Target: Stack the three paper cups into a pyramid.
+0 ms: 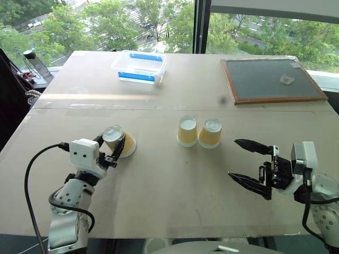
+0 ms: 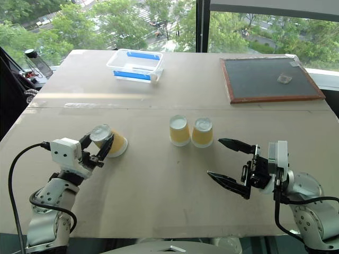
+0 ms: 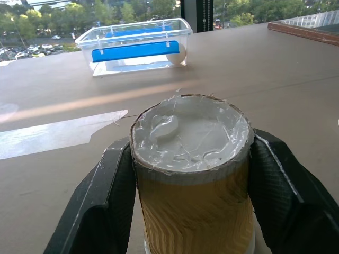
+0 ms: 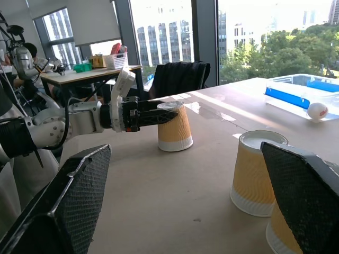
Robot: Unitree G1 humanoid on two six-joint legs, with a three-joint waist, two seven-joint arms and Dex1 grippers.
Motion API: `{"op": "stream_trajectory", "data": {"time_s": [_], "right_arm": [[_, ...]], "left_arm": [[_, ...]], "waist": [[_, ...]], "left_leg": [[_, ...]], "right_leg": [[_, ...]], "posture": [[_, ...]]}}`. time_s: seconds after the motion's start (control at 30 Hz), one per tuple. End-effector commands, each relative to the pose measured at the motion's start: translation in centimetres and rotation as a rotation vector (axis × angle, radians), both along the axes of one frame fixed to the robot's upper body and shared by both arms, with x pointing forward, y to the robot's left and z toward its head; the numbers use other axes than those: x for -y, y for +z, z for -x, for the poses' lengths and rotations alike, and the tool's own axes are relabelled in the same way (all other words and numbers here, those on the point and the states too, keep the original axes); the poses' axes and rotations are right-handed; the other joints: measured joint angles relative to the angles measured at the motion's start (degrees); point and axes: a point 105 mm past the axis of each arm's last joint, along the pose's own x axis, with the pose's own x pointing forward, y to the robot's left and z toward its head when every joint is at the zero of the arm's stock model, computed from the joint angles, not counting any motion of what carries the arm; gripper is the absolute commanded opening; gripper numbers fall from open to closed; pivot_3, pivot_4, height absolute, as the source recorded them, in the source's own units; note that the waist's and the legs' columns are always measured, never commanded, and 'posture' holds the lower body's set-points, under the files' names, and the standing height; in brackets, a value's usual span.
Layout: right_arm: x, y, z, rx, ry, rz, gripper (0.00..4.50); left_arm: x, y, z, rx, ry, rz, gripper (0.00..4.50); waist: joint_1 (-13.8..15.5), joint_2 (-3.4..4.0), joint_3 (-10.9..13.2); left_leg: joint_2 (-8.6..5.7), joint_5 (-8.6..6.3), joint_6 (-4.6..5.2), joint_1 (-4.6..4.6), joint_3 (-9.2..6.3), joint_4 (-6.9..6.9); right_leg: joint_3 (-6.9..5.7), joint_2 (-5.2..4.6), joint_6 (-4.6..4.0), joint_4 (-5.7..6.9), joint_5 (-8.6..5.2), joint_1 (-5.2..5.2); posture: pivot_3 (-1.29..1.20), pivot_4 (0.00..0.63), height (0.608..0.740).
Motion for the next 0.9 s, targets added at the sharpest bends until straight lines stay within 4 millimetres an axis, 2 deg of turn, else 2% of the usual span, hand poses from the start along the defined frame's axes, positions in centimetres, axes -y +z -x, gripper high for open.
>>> {"op": "stream_trajectory", "data": {"time_s": [0.03, 0.17, 0.27, 0.4, 0.53, 0.63, 0.73, 0.9], "right_arm": [[-0.3, 0.7, 0.4, 0.034, 0.026, -0.002, 4.50], [-0.2, 0.6, 0.4, 0.034, 0.021, -0.002, 4.50], [0.4, 0.8, 0.3, 0.038, -0.008, -0.007, 4.50], [1.7, 1.0, 0.0, 0.031, -0.108, -0.045, 4.50], [3.7, 1.3, -0.3, 0.043, -0.235, -0.091, 4.50], [4.3, 1.5, 0.0, 0.065, -0.276, -0.093, 4.50], [4.5, 2.2, 0.7, 0.087, -0.295, -0.142, 4.50], [4.4, 3.2, 1.5, 0.126, -0.332, -0.196, 4.50]], "left_arm": [[0.0, 0.6, 0.0, 0.034, -0.002, -0.015, 2.34], [0.7, 1.4, -0.4, 0.073, -0.010, -0.011, 2.34], [2.0, 4.0, -1.8, 0.128, -0.090, -0.008, 2.34], [6.5, 7.8, -3.2, 0.117, -0.426, 0.068, 2.34], [10.3, 11.4, -5.0, 0.086, -0.701, -0.002, 2.34], [13.2, 13.4, -5.9, 0.085, -0.856, -0.043, 2.34], [16.2, 14.0, -6.3, 0.063, -1.000, -0.104, 2.34], [17.4, 13.2, -6.7, 0.038, -1.089, -0.155, 2.34]], "waist": [[0.0, 0.00, 0.0], [0.1, 0.01, 0.0], [0.6, -0.02, 0.0], [1.3, -0.04, 0.0], [1.1, 0.06, 0.1], [1.1, 0.05, 0.1], [1.0, 0.09, 0.1], [-0.4, 0.21, 0.2]], "left_leg": [[0.00, 0.00, 0.00, 0.00, 0.00, 0.00], [0.00, 0.00, 0.00, 0.00, 0.00, -0.01], [0.00, 0.00, 0.00, -0.02, 0.01, 0.00], [-0.03, 0.01, 0.00, -0.10, 0.01, 0.02], [-0.17, 0.00, -0.01, -0.13, 0.05, -0.01], [-0.22, 0.01, 0.00, -0.18, 0.06, -0.01], [-0.23, 0.01, 0.00, -0.18, 0.05, -0.03], [-0.19, 0.01, 0.00, -0.16, 0.09, -0.08]], "right_leg": [[0.00, 0.00, 0.00, 0.00, 0.00, 0.00], [0.00, 0.00, 0.00, 0.00, 0.00, 0.00], [-0.05, 0.00, 0.00, -0.01, 0.00, 0.00], [-0.23, 0.02, -0.01, -0.01, 0.01, 0.00], [-0.17, 0.01, 0.04, -0.08, 0.03, 0.00], [-0.20, 0.05, 0.22, -0.12, 0.13, -0.01], [-0.20, 0.08, 0.22, -0.14, 0.13, -0.01], [-0.10, 0.10, 0.23, -0.16, 0.12, -0.03]], "posture": [[0.00, 0.150, 0.740], [0.00, 0.150, 0.740], [0.00, 0.150, 0.740], [0.00, 0.150, 0.740], [0.00, 0.150, 0.740], [0.00, 0.150, 0.740], [0.00, 0.150, 0.740], [0.00, 0.150, 0.740]]}}
